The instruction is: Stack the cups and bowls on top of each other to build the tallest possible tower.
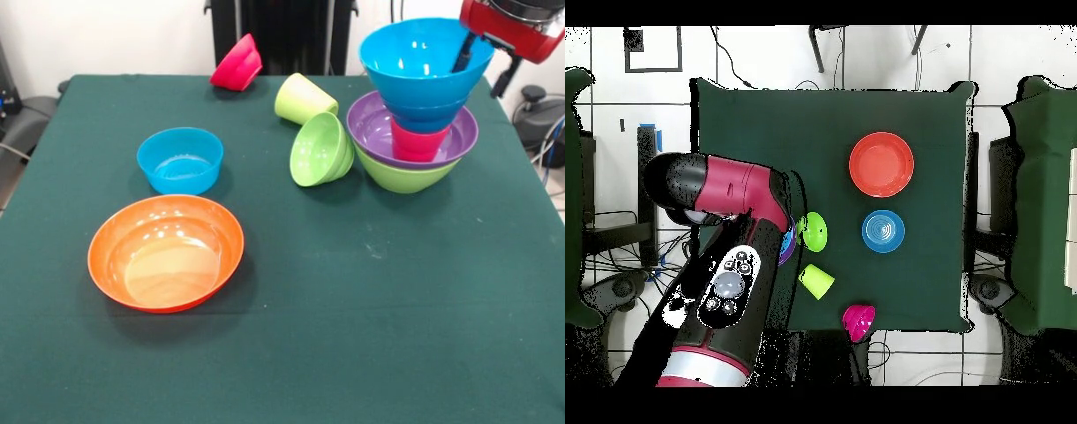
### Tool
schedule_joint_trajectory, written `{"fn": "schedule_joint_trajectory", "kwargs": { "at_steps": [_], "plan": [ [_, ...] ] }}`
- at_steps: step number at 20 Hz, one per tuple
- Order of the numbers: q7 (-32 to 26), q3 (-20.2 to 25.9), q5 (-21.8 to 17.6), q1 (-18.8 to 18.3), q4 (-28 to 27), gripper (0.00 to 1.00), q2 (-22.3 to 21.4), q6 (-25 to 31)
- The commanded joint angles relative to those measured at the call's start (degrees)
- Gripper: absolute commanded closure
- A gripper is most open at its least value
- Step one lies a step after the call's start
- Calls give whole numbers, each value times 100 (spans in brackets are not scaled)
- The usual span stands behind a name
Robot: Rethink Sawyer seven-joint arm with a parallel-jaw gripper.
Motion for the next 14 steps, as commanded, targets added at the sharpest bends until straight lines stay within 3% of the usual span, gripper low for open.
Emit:
{"fn": "schedule_joint_trajectory", "kwargs": {
  "at_steps": [1,14],
  "plan": [
    [998,433,-102,-110,-64,0,260,167],
    [905,452,-89,-129,-4,0,197,164]
  ]
}}
